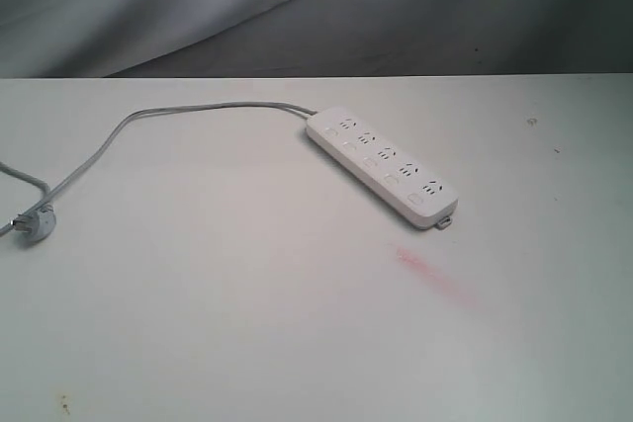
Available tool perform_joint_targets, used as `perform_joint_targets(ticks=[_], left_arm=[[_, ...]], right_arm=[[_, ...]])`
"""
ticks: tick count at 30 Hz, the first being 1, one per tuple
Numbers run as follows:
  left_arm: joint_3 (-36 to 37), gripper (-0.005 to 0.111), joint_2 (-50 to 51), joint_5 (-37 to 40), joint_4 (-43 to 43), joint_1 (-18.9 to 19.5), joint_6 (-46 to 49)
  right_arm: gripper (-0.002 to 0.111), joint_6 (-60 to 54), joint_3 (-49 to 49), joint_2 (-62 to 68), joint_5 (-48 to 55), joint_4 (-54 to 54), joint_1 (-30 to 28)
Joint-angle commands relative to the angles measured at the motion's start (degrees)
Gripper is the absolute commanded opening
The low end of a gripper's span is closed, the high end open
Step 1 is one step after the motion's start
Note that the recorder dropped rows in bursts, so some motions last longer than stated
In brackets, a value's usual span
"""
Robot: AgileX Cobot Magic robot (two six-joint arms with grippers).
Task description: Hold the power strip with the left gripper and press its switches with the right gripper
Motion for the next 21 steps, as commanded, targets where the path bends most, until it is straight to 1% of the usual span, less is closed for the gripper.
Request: perform_joint_targets(ticks=[1, 3, 5, 21], left_arm=[[0.97, 0.000, -3.46, 2.69, -1.19, -0.01, 4.05], [0.97, 0.000, -4.80, 2.94, -0.92, -0.01, 4.47], [0.97, 0.000, -5.19, 3.08, -0.92, -0.01, 4.75], [0.97, 0.000, -5.18, 3.73, -0.92, -0.01, 4.74]], right_arm=[[0.000, 0.00, 3.52, -0.34, -0.84, -0.26, -0.43], [0.000, 0.00, 3.52, -0.34, 0.58, -0.26, -0.43], [0.000, 0.00, 3.52, -0.34, -0.45, -0.26, -0.43], [0.000, 0.00, 3.52, -0.34, 0.46, 0.15, -0.43]])
